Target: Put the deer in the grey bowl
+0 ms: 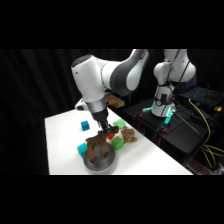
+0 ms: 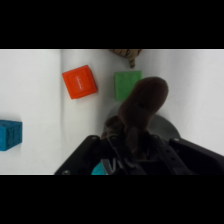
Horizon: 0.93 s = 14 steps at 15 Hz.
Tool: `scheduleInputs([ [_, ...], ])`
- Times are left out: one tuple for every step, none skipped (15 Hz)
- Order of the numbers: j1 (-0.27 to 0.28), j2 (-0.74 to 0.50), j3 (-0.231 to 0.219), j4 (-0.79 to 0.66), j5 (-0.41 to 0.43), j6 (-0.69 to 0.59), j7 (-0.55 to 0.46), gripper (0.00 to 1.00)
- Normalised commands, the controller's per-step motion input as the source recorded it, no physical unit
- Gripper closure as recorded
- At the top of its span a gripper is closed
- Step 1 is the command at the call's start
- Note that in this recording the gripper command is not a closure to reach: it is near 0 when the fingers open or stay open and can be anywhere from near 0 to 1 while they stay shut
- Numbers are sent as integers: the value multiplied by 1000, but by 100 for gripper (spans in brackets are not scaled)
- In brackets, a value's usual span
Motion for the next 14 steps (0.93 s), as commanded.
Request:
scheduleInputs([
  [53,47,-15,31,-119,-41,65,56],
  [60,25,-24,39,-131,-64,97,0],
  [50,-4,-18,38,-118,-71,64,0],
  [44,-21,-27,50,-127,-83,65,0],
  [41,-39,-32,55,-128,-102,67,0],
  [37,-41,-35,72,-123,-123,70,0],
  [35,-46,-43,89,-136,-159,74,0],
  [36,-44,-48,107,-149,-178,74,0],
  [39,-42,-54,128,-167,-199,85,0],
  [41,-40,-56,135,-177,-206,89,0],
  [43,-55,-59,135,-183,-220,90,0],
  [47,-73,-56,129,-183,-234,84,0],
  [59,-122,-56,125,-209,-283,81,0],
  [68,-180,-56,123,-227,-334,76,0],
])
